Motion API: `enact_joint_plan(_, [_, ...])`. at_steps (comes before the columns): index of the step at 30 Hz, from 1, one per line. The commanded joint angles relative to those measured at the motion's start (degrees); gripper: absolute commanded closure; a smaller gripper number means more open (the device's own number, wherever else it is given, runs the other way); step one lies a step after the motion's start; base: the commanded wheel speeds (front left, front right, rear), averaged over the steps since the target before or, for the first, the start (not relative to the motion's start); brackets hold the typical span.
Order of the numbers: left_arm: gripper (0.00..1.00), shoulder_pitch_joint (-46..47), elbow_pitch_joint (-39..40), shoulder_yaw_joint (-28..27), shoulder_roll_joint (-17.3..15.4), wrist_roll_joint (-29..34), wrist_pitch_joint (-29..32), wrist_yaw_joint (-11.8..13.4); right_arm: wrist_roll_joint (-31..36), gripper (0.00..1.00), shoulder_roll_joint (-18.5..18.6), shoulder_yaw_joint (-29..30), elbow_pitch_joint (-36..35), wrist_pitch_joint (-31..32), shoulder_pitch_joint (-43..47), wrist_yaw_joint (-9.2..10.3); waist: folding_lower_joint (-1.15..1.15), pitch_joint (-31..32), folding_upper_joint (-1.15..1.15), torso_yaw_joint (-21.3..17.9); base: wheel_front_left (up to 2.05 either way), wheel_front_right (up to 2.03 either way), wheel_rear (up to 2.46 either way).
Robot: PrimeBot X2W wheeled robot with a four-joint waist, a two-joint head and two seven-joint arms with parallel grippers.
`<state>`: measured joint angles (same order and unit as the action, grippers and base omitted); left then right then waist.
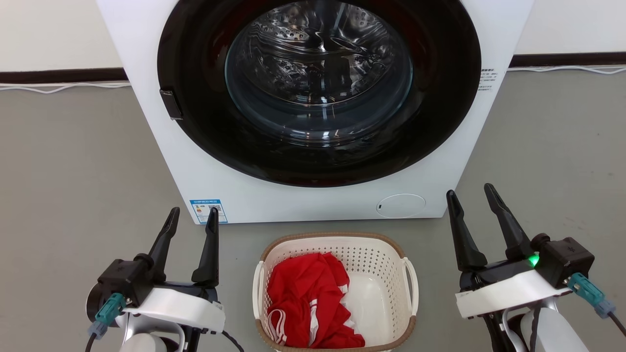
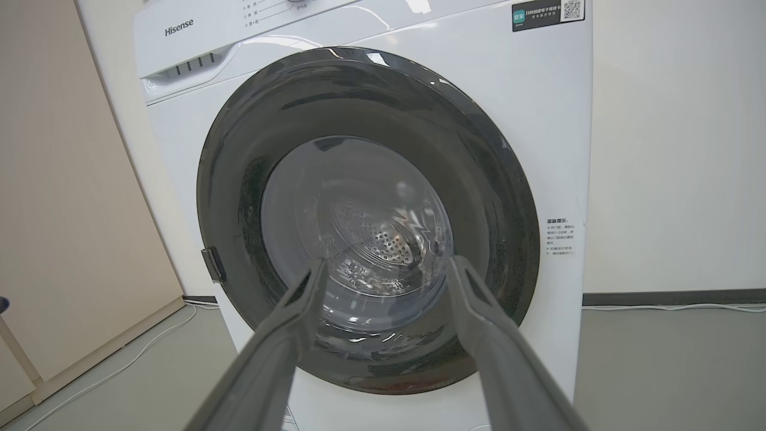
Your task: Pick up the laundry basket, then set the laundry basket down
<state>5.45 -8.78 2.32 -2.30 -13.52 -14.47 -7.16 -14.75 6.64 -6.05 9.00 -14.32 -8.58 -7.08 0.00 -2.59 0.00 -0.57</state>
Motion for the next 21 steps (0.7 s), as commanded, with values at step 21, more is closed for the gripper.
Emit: enact_joint_plan(21, [0.0,3.0,1.4,-1.4,-0.6,0.2,-0.5,-0.3,0.2,0.0,0.5,-1.8,-1.0,-0.7,-2.6,-0.41,0.0,0.0,0.0,-0.5,0.0,0.0,0.0])
